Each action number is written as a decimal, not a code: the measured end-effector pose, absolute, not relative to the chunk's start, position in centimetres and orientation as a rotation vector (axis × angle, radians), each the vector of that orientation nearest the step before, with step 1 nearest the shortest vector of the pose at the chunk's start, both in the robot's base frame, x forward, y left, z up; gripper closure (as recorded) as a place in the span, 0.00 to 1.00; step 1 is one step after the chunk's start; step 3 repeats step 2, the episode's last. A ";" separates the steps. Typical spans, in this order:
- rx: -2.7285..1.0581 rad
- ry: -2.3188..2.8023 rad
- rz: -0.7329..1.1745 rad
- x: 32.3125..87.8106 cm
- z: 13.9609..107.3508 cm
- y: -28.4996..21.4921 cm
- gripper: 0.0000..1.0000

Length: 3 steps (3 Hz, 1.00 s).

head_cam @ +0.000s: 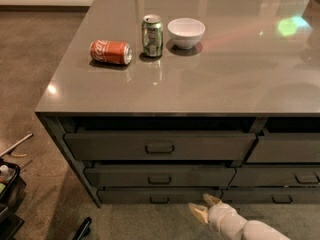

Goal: Close middle drawer

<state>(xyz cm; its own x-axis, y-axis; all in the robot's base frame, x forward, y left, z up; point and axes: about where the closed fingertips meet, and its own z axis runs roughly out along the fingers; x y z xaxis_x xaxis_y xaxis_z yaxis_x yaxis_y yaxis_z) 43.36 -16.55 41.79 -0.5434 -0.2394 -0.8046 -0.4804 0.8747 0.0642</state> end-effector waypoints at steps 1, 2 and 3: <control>-0.518 2.163 0.349 43.4 41.8 -16.5 0.00; -0.518 2.163 0.349 43.4 41.8 -16.5 0.00; -0.518 2.163 0.349 43.4 41.8 -16.5 0.00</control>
Offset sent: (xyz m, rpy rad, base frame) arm 0.0000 0.0000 0.0000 0.0000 0.0000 0.0000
